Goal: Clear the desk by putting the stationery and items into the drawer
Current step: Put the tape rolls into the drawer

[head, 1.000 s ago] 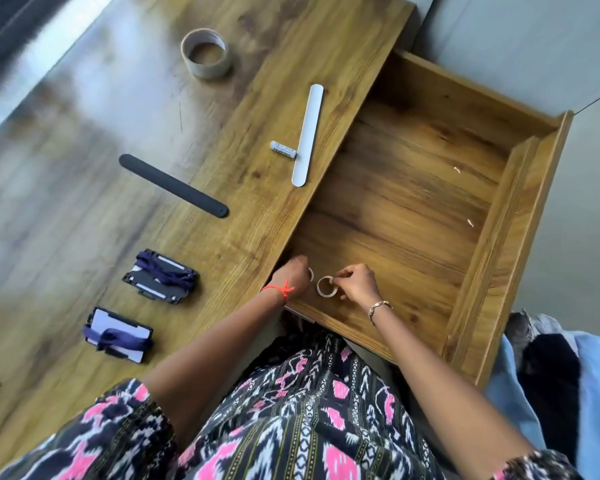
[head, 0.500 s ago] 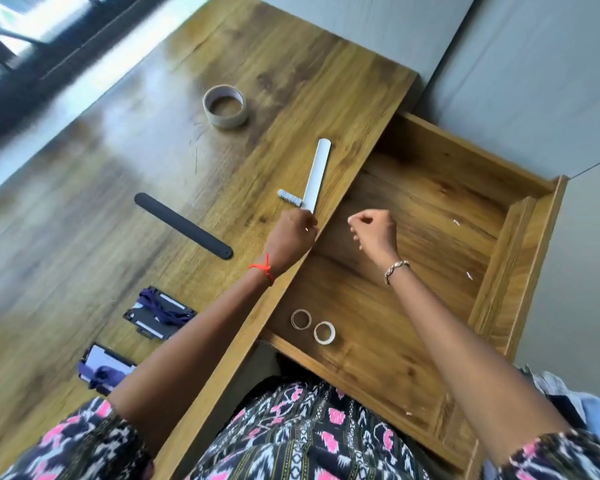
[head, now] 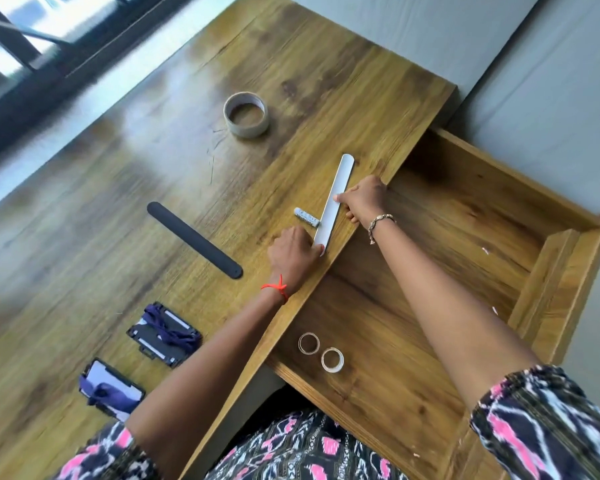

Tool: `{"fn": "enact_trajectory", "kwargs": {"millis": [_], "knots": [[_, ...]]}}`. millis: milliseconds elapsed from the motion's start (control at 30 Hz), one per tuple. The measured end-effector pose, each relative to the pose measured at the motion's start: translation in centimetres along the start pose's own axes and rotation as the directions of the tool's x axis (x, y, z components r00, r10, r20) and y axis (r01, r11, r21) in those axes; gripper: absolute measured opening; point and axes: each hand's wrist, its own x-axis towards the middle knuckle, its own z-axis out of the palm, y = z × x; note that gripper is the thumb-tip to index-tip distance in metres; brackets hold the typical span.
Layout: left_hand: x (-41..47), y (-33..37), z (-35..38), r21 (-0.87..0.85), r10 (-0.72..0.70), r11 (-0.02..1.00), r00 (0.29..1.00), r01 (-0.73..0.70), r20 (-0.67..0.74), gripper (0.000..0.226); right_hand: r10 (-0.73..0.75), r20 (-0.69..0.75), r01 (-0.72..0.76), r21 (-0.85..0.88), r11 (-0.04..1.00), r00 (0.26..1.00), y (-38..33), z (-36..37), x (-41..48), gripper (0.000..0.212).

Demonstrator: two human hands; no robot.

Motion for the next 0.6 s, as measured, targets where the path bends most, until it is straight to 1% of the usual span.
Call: {"fn": "enact_trajectory", "kwargs": {"millis": [33, 100, 167, 200, 233, 300, 367, 400, 433, 467, 500, 567, 600], "knots": [[-0.1, 0.1, 0.1, -0.006, 0.007, 1.000, 1.000, -0.007, 0.008, 0.028, 0.023, 0.009, -0.023, 0.026, 0.999, 1.000, -0.3, -0.1, -0.3, 0.038], [-0.3, 0.4, 0.3, -0.015, 0.033, 0.999, 0.999, -0.033, -0.002, 0.024, 0.069, 0.048, -0.072, 0.085, 0.994, 0.996, -1.3, -0.9, -1.6, 0.019], [-0.5, 0.5, 0.3, -0.028, 0.078, 0.997, 0.997, -0.078, -0.007, 0.022, 0.084, 0.067, -0.090, 0.097, 0.991, 0.994, -1.3, -1.5, -2.2, 0.011], [-0.5, 0.5, 0.3, -0.048, 0.100, 0.994, 0.995, -0.100, -0.005, 0.021, 0.065, 0.069, -0.072, 0.109, 0.991, 0.995, -1.2, -1.7, -2.3, 0.010], [-0.6, 0.4, 0.3, -0.087, 0.123, 0.989, 0.992, -0.123, -0.009, 0.019, 0.023, 0.062, -0.030, 0.119, 0.992, 0.998, -1.1, -2.0, -2.6, 0.010], [-0.4, 0.1, 0.5, -0.212, 0.155, 0.964, 0.986, -0.163, -0.054, 0.012, -0.143, 0.036, 0.140, 0.092, 0.986, 0.989, -0.8, -2.8, -3.2, 0.015], [-0.3, 0.0, 0.4, -0.295, 0.191, 0.931, 0.975, -0.216, -0.113, 0.009, -0.348, 0.046, 0.349, -0.014, 0.937, 0.936, -0.3, -3.7, -3.6, 0.031], [-0.4, 0.0, 0.3, -0.310, 0.214, 0.918, 0.967, -0.247, -0.136, 0.008, -0.430, 0.083, 0.437, -0.093, 0.895, 0.899, -0.1, -4.2, -4.0, 0.040], [-0.4, 0.0, 0.0, -0.325, 0.235, 0.905, 0.959, -0.275, -0.159, 0.008, -0.486, 0.138, 0.504, -0.179, 0.845, 0.863, 0.0, -4.6, -4.2, 0.045], [-0.4, 0.0, -0.3, -0.341, 0.249, 0.892, 0.952, -0.297, -0.177, 0.008, -0.513, 0.199, 0.550, -0.252, 0.796, 0.835, -0.1, -4.9, -4.3, 0.043], [-0.5, -0.1, -0.7, -0.356, 0.261, 0.879, 0.945, -0.316, -0.195, 0.007, -0.511, 0.261, 0.572, -0.306, 0.761, 0.819, -0.4, -5.4, -4.7, 0.038], [-0.6, -0.3, -1.5, -0.382, 0.277, 0.855, 0.932, -0.351, -0.235, 0.006, -0.459, 0.344, 0.567, -0.370, 0.735, 0.819, -0.9, -6.3, -5.5, 0.029], [-0.6, -0.4, -1.9, -0.388, 0.279, 0.847, 0.925, -0.364, -0.258, 0.006, -0.428, 0.360, 0.550, -0.392, 0.737, 0.829, -1.2, -6.7, -6.0, 0.026]]}}
